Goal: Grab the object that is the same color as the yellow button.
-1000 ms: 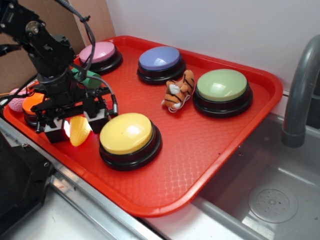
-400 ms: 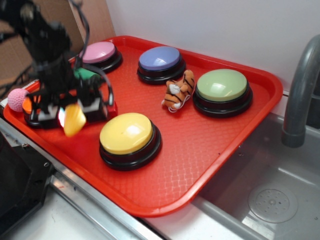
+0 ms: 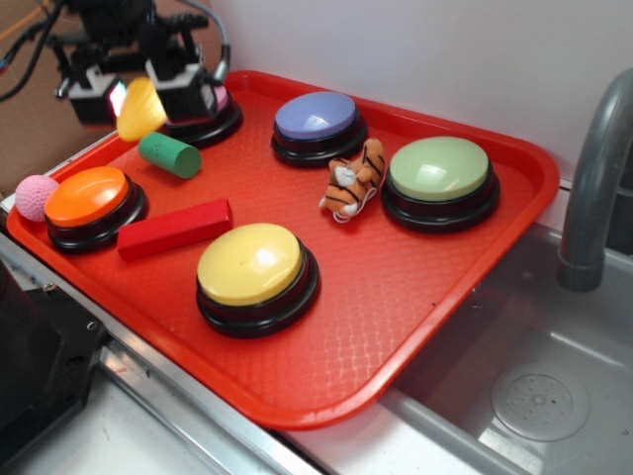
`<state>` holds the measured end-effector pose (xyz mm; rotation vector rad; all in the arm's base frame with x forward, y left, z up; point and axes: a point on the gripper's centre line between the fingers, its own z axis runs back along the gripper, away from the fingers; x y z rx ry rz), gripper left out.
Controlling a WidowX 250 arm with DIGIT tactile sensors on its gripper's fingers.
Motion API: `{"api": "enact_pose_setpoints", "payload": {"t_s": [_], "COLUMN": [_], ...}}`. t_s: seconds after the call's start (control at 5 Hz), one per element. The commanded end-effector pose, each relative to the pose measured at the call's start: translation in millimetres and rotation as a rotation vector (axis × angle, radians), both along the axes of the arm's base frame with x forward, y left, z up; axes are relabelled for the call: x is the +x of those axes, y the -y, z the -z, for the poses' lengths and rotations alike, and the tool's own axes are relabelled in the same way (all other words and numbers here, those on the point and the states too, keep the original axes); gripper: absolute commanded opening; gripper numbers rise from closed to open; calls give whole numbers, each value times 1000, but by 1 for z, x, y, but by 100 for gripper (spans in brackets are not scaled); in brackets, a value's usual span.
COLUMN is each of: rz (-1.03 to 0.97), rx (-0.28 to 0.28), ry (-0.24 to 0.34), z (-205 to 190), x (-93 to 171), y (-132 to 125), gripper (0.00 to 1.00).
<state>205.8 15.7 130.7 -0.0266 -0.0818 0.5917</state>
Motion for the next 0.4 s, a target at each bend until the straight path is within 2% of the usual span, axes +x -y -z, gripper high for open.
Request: {"api": "enact_pose_setpoints", "payload": {"t_s": [0.0, 0.2], "rz": [190, 181], "rx": [36, 39], "ry": [134, 101], "z": [-48, -43], "x": [40, 35], "y": [13, 12], "gripper": [0, 0]}}
